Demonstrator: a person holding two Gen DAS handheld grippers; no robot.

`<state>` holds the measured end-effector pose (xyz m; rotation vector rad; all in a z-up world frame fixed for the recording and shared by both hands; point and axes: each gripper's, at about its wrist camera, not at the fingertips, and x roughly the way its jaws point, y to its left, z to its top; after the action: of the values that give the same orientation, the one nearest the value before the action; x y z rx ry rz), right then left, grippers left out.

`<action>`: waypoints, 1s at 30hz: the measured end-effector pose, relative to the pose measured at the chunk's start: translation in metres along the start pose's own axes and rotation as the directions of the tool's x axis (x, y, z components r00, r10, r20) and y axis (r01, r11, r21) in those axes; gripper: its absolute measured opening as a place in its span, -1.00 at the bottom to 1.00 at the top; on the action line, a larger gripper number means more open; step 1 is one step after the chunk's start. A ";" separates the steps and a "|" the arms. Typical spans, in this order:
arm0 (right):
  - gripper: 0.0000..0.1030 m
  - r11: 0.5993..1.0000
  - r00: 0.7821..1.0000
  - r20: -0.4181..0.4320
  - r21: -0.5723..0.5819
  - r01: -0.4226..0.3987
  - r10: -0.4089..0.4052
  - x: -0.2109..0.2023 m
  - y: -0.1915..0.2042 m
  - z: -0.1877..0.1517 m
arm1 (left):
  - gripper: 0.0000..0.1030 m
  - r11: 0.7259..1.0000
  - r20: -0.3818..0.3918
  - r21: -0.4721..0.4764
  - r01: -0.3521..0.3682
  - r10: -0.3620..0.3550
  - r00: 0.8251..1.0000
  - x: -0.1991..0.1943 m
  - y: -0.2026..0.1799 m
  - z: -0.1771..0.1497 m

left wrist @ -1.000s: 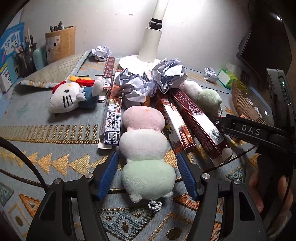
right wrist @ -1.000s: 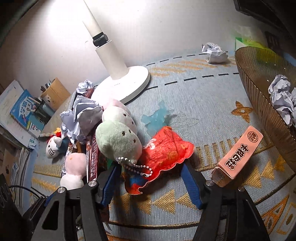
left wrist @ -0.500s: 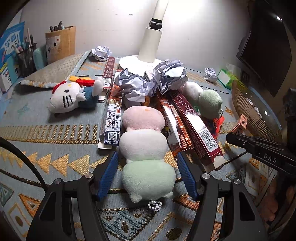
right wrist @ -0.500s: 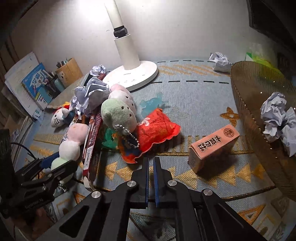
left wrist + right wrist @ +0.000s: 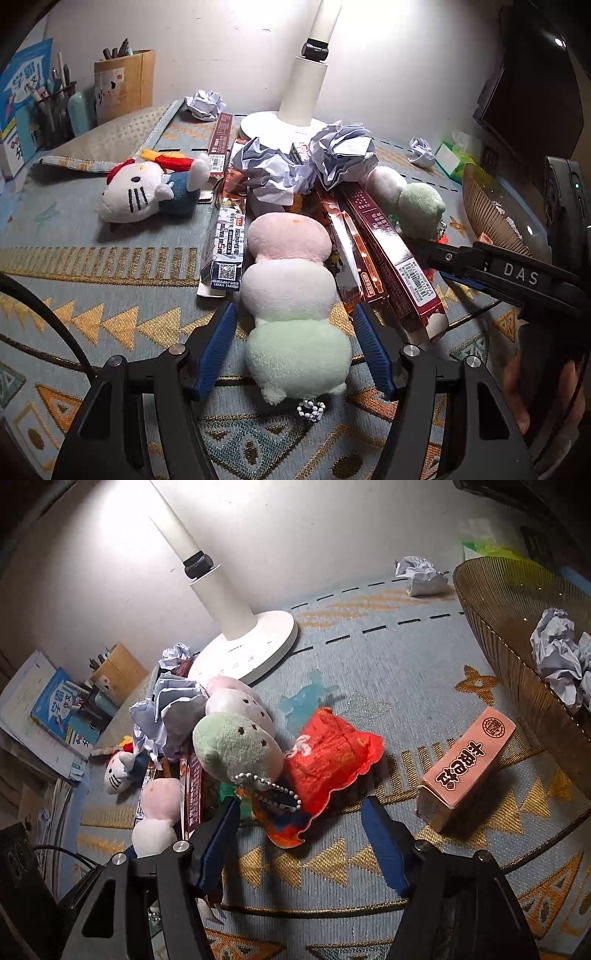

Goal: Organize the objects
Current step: 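Grasp the red snack bag with the right tool while the left tool holds the plush, then carry the plush and red bag over the amber bowl and open both tools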

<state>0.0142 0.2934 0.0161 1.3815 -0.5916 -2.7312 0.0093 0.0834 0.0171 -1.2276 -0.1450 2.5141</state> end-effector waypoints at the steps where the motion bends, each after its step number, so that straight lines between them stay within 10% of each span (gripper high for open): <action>1: 0.22 1.000 1.000 0.009 0.006 0.026 -0.026 0.002 0.002 0.001 | 0.23 1.000 0.000 0.003 -0.004 0.004 1.000 0.000 -0.001 -0.001; 12: 0.18 0.969 0.971 0.052 -0.072 0.235 -0.232 0.028 0.028 0.014 | 0.23 1.000 0.001 -0.003 0.003 -0.003 1.000 0.000 0.000 0.000; 16: -0.25 0.969 0.988 -0.009 -0.196 0.147 -0.152 0.014 0.018 0.006 | 0.23 1.000 0.001 -0.002 0.004 -0.004 1.000 0.000 0.000 0.000; 25: -0.26 0.849 0.991 -0.133 -0.525 -0.059 -0.014 -0.049 -0.004 -0.041 | 0.23 1.000 0.000 -0.002 0.006 -0.006 1.000 0.000 0.000 0.000; 30: -0.13 0.885 0.988 -0.156 -0.461 -0.060 -0.014 -0.040 -0.021 -0.055 | 0.23 1.000 0.000 -0.004 0.008 -0.008 1.000 0.000 0.000 0.000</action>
<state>0.0841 0.3028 0.0103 1.4178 0.0624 -2.4767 0.0090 0.0835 0.0175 -1.2260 -0.1546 2.5080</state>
